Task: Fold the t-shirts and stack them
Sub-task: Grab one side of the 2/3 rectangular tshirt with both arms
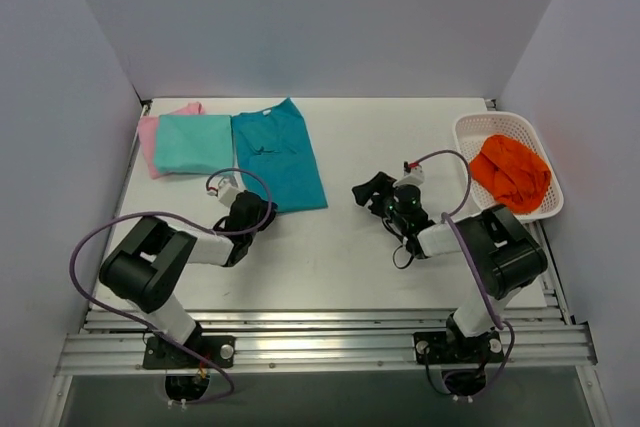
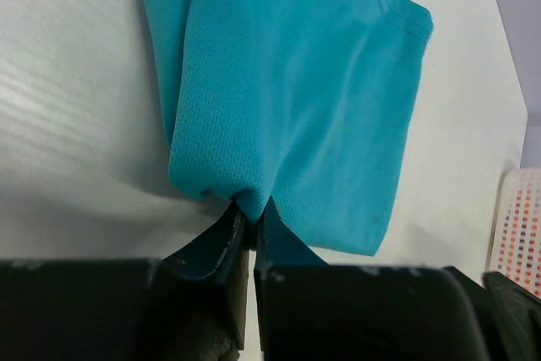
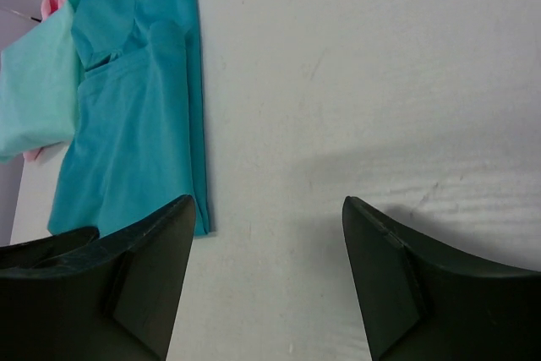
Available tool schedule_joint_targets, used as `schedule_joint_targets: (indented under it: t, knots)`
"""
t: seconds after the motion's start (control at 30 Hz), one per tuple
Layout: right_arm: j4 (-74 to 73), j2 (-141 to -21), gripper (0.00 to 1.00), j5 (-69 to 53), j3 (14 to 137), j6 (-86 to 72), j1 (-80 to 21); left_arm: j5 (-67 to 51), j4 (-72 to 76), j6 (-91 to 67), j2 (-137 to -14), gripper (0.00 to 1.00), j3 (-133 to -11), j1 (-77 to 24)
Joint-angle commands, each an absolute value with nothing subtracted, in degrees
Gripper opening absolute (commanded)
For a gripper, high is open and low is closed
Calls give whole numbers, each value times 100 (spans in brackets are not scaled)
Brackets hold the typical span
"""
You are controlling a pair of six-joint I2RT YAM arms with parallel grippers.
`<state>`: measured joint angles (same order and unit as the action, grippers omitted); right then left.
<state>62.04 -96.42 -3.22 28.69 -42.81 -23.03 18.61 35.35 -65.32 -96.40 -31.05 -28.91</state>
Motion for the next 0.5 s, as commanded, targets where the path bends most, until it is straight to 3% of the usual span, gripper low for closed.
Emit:
schedule_joint_targets:
  t: [0.0,0.2,0.47]
  knots:
    - [6977,-9553,65,-80,2323,-4709,-2731,2153,3024,-6144,-8827,2,-2822,-3295]
    - [7900,-9896,65,684,1767,-5263,-4268,2381,2392,-6144,-7816,2,-2330,-3753]
    - [8842,-10906,64,624,2030,-5748,-4799,2769,1995,-6249,-7304,2,-2065,-3972]
